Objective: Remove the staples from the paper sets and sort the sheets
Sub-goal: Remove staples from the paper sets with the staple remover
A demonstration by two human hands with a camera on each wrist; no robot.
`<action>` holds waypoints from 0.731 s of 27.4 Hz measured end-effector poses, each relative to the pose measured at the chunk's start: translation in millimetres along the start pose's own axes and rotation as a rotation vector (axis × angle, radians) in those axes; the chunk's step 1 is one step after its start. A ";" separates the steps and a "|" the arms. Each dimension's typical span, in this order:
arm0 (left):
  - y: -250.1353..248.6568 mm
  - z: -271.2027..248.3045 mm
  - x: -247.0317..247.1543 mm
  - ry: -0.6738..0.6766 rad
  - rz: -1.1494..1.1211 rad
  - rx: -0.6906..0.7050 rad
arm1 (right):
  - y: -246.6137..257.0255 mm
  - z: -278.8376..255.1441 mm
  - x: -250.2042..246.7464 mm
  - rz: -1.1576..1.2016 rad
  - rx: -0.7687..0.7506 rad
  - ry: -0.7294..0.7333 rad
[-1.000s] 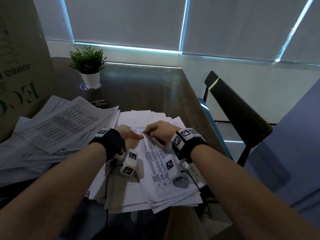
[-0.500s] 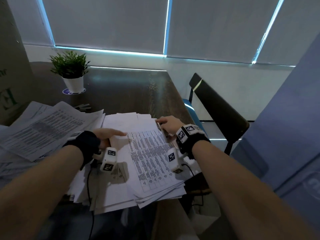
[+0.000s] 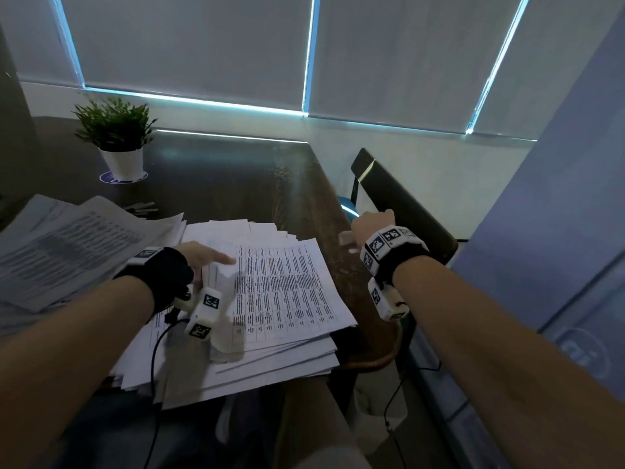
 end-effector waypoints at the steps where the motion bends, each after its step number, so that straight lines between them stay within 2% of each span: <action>1: 4.2 10.9 -1.9 0.033 0.020 -0.015 | -1.4 -0.7 -3.9 -0.004 0.013 -0.001; 2: 8.0 21.3 -1.2 0.043 0.066 0.006 | -2.1 1.7 -3.8 0.015 0.047 -0.022; 4: 12.7 33.7 -0.5 -0.020 0.083 0.148 | -3.6 5.1 -0.4 0.193 0.121 -0.097; 6: 7.1 18.2 2.3 -0.059 -0.039 0.258 | -3.6 9.7 12.6 0.686 0.183 -0.100; 7: -0.6 -1.5 6.3 -0.077 -0.095 0.292 | -2.5 9.8 18.5 1.024 0.196 -0.041; 9: -7.6 -12.5 6.4 -0.078 -0.193 0.345 | 4.3 4.7 26.9 1.658 0.148 0.187; 11: -12.9 -11.8 3.1 -0.049 -0.269 0.393 | 11.0 1.2 35.9 2.112 0.032 0.396; 13: -19.8 -11.3 1.1 -0.037 -0.363 0.431 | 16.1 -1.1 40.1 2.235 -0.013 0.449; 15: -27.4 -19.0 5.6 -0.009 -0.468 0.439 | 23.2 3.0 46.0 2.146 0.028 0.390; 17: -32.0 -22.7 12.8 0.096 -0.539 0.409 | 29.9 7.2 49.2 2.148 0.113 0.283; 18: -32.9 -26.5 17.4 0.172 -0.532 0.395 | 32.8 9.9 48.8 2.216 0.143 0.230; 20: -33.1 -32.9 26.6 0.282 -0.334 0.378 | 38.9 11.6 42.2 2.382 0.143 0.184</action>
Point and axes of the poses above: each hand's wrist, its own z-axis towards the middle knuckle, its own x-axis out of the palm, y = z × x, the point moved 1 cm from there along z, towards the middle knuckle, and after that the axes turned 1 degree about y, right-handed, at the moved point
